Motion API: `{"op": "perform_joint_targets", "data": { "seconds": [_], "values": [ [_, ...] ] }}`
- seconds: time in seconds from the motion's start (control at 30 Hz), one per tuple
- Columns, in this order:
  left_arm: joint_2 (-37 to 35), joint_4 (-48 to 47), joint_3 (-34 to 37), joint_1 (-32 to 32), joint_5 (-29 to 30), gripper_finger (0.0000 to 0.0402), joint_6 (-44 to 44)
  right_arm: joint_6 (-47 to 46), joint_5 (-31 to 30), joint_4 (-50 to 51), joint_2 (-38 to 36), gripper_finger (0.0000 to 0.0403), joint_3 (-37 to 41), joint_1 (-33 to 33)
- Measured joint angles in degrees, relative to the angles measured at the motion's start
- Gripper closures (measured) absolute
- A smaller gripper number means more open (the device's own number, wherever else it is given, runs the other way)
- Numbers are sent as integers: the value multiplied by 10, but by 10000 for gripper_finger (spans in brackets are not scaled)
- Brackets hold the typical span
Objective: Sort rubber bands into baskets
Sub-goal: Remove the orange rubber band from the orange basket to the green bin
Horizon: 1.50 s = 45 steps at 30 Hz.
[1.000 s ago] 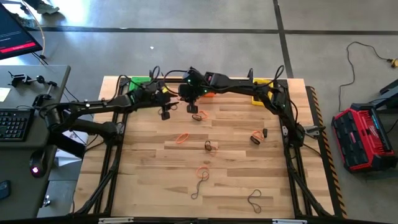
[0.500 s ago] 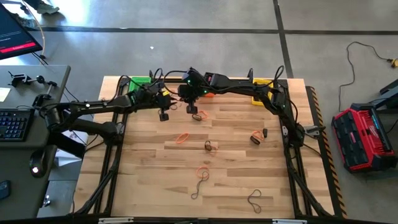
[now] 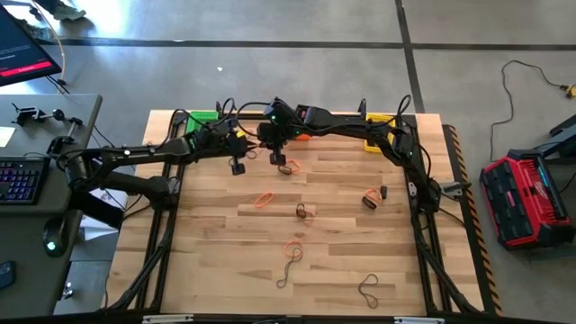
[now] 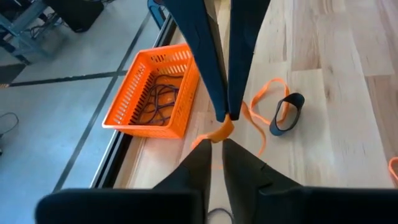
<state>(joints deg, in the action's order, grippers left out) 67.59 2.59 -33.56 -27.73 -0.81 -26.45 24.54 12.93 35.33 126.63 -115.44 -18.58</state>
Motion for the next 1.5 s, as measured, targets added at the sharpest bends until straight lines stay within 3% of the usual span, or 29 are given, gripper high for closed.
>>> {"op": "perform_joint_targets", "data": {
  "seconds": [0.23,0.4,0.53,0.73,1.5],
  "values": [
    [0,6,0,1,0,318,8,0,0,0,0,403,0,2],
    [0,18,0,1,0,310,8,0,3,0,0,403,0,8],
    [0,15,0,4,1,326,-7,1,4,0,0,403,0,10],
    [0,14,0,17,4,394,-30,2,5,2,0,403,0,10],
    [0,-13,0,20,39,399,-14,10,-9,26,-8,403,0,10]
  ]
}}
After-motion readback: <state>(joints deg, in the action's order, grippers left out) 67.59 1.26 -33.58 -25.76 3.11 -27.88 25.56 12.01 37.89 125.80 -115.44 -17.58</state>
